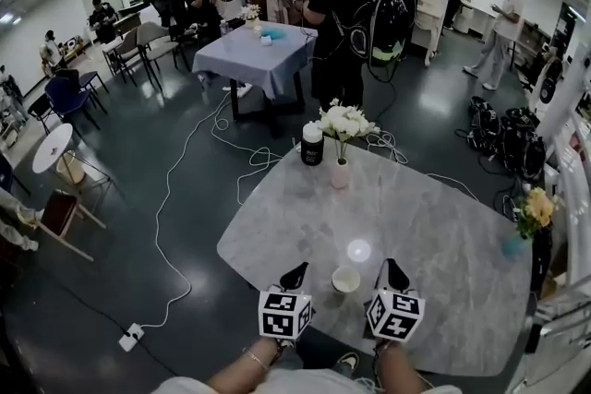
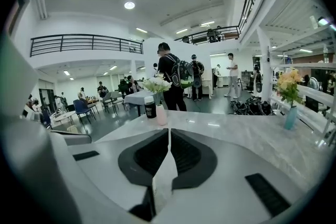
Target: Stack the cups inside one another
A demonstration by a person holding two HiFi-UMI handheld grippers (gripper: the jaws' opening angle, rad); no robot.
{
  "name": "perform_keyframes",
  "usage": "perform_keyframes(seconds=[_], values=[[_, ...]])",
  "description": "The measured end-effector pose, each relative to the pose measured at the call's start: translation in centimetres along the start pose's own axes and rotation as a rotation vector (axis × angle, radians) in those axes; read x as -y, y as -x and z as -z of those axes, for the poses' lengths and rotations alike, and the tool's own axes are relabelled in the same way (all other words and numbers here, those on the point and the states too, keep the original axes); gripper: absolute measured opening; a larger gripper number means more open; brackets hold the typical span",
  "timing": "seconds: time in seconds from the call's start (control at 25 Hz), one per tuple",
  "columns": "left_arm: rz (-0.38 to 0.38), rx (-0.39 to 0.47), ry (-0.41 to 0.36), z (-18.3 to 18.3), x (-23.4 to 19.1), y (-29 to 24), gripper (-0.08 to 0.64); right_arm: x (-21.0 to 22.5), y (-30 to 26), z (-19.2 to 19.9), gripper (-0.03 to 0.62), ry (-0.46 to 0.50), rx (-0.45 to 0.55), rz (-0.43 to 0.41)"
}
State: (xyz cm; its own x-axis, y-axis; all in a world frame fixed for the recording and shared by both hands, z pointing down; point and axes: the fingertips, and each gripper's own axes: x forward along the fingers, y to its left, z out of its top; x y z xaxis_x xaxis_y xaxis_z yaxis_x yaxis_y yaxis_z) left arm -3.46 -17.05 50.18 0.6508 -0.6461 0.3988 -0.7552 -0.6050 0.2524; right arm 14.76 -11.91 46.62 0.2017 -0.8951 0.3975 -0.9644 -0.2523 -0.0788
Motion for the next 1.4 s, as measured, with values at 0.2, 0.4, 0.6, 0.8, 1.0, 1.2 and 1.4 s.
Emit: perform_keyframes(seconds=[0.2, 0.4, 0.6, 0.8, 1.0, 1.2, 1.4], values=[[0.066, -0.032, -0.052, 0.4, -1.2, 0.2, -0.003, 1.2, 1.5, 1.1, 0.017, -0.068, 0.009, 0.115], [0.085, -0.057, -0.035, 1.1, -2.2, -0.1, -0.003, 2.6, 3.6, 2.7, 0.017, -0.107, -0.007, 0.188], [0.104, -0.048, -0.052, 1.3, -0.2, 1.0, -0.003, 2.9, 6.3, 3.3, 0.016, -0.11, -0.005, 0.187], [0.092, -0.032, -0.06, 2.6, 2.3, 3.9, -0.003, 2.3, 9.1, 4.3, 0.015, -0.113, 0.003, 0.127], [0.042, -0.035, -0.066, 4.9, 4.2, 8.2, -0.003, 1.8, 12.3, 6.5, 0.015, -0.126, 0.0, 0.058], [-0.005, -0.027, -0.065, 6.0, 5.1, 11.2, -0.003, 1.4, 13.6, 7.9, 0.015, -0.136, 0.005, 0.01], [0.01, -0.023, -0.09, 5.9, 5.9, 12.2, -0.003, 0.8, 14.8, 8.4, 0.015, -0.153, 0.008, 0.005]])
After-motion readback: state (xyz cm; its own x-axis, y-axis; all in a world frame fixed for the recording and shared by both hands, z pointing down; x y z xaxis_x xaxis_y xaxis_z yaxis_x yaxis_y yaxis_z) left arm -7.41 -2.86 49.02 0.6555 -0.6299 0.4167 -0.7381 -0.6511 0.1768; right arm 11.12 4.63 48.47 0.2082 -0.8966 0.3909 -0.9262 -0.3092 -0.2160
